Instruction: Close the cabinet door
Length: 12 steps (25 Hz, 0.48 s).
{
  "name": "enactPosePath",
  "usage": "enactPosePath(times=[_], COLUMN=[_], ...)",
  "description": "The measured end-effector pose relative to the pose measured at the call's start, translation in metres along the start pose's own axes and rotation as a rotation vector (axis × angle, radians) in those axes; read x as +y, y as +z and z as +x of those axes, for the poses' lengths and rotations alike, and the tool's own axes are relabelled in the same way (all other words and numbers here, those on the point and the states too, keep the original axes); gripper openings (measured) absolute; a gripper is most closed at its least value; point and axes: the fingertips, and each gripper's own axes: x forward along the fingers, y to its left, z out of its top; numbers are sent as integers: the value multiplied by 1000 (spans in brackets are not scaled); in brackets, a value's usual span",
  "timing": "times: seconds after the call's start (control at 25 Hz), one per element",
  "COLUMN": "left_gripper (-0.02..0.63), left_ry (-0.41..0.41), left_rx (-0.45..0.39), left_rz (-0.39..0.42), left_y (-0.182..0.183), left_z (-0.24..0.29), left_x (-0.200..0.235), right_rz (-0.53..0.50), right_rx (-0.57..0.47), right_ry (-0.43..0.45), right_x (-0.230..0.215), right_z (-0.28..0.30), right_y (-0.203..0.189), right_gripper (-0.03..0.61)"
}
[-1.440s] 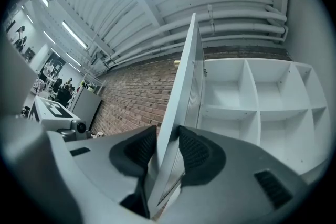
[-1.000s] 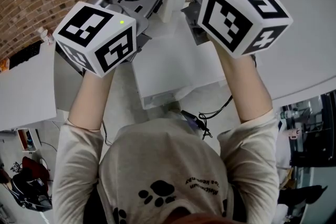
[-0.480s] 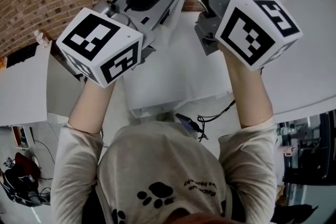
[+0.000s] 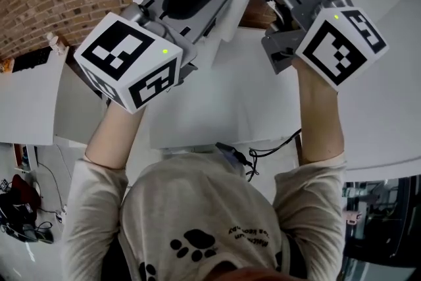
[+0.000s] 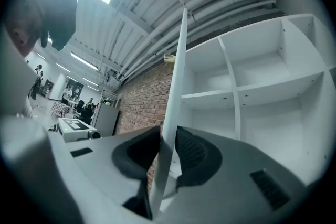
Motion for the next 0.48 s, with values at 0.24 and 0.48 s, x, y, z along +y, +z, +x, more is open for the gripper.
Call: enactPosePath(times=[0.24,0.48], left_gripper=[8,9], left_ry=[69,114], left_rx=[12,24], left_rz=[0,0], left_y=[-10,-21], left_z=[34,46], left_x=[24,30], right_rz=[36,41], right_rx=[-4,-10], right_ry=[78,154], right_x=[-47,-57], right_z=[12,13], right_y=[-8,-13], right_gripper=[97,98])
